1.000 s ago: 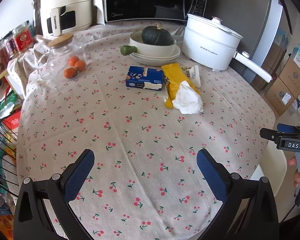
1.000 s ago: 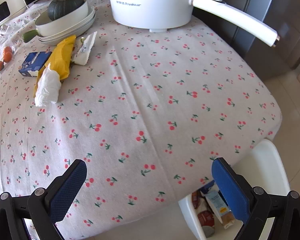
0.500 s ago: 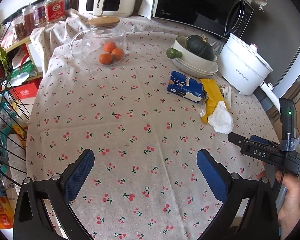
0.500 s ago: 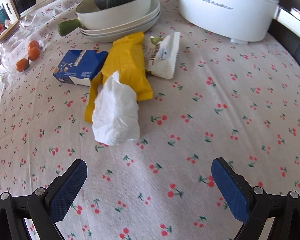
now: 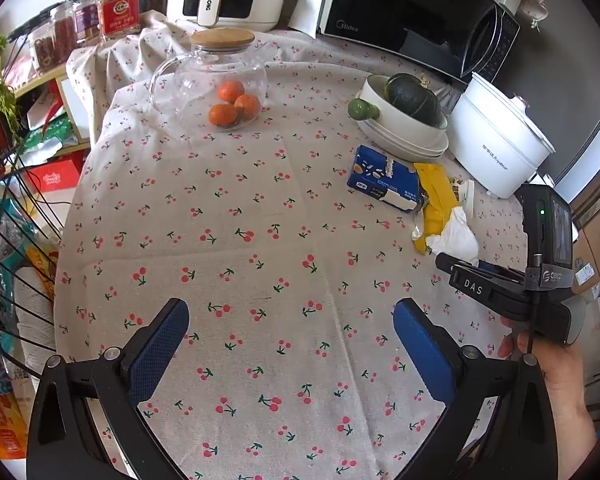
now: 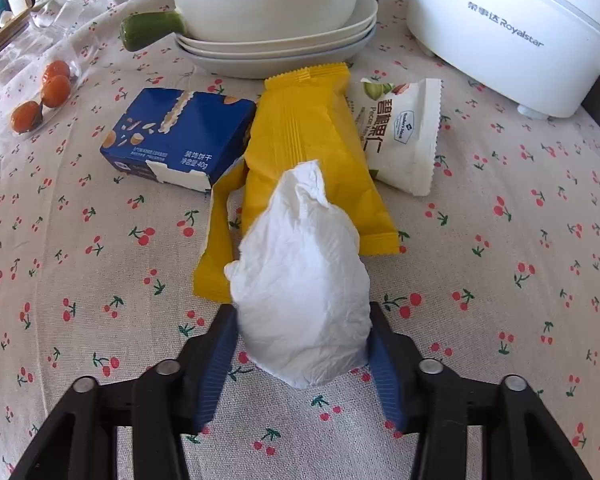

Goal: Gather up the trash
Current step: 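Grasp the white tissue with the right gripper, then lift the tissue with the right gripper while the left approaches the yellow wrapper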

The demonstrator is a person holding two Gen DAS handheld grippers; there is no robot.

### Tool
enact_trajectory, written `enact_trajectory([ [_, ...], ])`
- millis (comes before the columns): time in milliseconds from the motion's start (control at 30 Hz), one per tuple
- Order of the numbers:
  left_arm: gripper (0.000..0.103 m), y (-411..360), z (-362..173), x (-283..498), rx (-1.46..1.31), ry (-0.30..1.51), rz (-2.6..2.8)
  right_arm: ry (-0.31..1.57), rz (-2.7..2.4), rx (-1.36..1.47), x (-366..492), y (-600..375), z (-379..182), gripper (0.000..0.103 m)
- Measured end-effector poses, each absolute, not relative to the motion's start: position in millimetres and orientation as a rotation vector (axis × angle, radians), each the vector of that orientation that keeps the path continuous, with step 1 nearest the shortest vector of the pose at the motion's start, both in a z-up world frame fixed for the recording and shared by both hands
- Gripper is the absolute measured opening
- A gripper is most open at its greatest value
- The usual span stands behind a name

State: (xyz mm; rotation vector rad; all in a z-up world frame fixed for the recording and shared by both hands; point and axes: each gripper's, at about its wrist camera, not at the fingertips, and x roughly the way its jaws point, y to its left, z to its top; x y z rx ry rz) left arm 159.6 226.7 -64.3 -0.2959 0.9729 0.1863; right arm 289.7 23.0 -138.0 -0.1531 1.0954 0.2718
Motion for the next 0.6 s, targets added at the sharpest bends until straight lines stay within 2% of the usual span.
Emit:
enact_trajectory([
  [67, 0.103, 225, -64, 160, -0.293, 0.971, 0.18, 1.107, 0.302, -0.152, 288, 21, -136, 0.03],
  [167, 0.103, 220, -61, 159, -0.288, 0.967, 0.165, 1.106, 0.316, -0.147, 280, 10, -129, 0.024],
  [600, 0.103, 180, -62, 163, -0.202, 0.976, 0.113, 1.094, 0.305, -0.151, 227, -85, -85, 0.021],
])
